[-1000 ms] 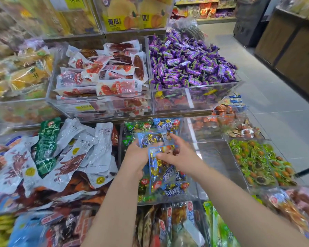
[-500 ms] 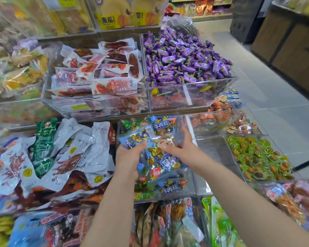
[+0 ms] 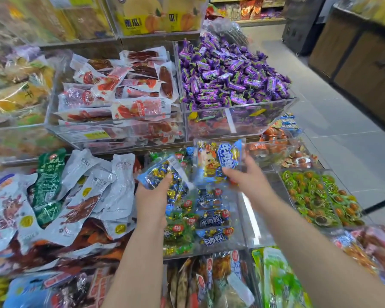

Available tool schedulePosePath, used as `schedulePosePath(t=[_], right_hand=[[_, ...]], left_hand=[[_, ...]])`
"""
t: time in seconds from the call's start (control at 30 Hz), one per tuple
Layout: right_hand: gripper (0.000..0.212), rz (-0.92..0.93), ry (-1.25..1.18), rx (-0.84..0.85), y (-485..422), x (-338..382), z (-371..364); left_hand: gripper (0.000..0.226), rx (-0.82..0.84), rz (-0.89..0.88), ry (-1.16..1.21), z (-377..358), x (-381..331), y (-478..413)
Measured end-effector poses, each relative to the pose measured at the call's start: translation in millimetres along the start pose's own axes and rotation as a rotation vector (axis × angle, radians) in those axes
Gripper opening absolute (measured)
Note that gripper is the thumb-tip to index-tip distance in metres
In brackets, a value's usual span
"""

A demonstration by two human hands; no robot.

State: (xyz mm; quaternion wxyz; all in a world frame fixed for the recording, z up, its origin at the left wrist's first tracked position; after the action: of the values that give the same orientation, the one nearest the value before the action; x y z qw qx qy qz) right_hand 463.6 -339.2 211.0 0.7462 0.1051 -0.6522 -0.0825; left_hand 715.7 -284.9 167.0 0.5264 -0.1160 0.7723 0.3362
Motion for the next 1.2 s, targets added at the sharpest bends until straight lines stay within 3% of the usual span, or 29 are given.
schedulePosePath(t=[0.1,0.17,0.33,0.47,0.6,0.67,0.77,0.93,1.1,1.2], right_hand=[[0.038,0.138,0.792,0.146,-25,28,10],[0.053,0.160,1.175,0.264,-38,21,-9],[0.057,0.230,1.590,0.446,-71,-6,-70],[0.038,0.252,1.850,0.355,-89,-4,-84],[0.044,0.354,1.864,0.199,-91,2,-89],[0.062,0.328,1.797,0.186,-85,-13,-85],[0.093,0.395,1.861,0.173,-74,-37,-89],[0.089,0.493,1.920,0.026,-98,-16,-87],[0.091,0.387,2.007,0.100,-107,-32,-85],[0.093,0.382,2.035,0.102,-110,-37,-86]], left_hand=[[0.092,0.002,0.002,0.023,9,-6,-9],[0.089,0.026,0.008,0.031,9,-4,-11],[0.034,0.081,0.020,-0.010,2,5,-11],[0.032,0.101,0.039,-0.029,3,5,-7],[0.031,0.083,0.052,-0.053,9,5,-15],[0.043,0.082,0.055,-0.033,9,5,-19],[0.036,0.099,0.049,-0.019,6,2,-20],[0.040,0.138,0.030,-0.047,-1,1,-21],[0.048,0.147,0.036,-0.042,0,2,-24],[0.028,0.118,0.101,-0.013,4,6,-25]])
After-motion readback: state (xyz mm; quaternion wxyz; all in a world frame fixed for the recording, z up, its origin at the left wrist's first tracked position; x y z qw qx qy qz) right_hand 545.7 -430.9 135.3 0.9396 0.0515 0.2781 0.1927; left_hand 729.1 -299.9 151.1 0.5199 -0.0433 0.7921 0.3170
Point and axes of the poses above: each hand's wrist, its own y-axis away from the middle knuckle, its own z-axis out of the back of the hand, x = y × z, the point moved 10 cm from there along -y, towards the middle knuckle, and after that the axes turned 8 degrees about y, right-handed, at the moved point
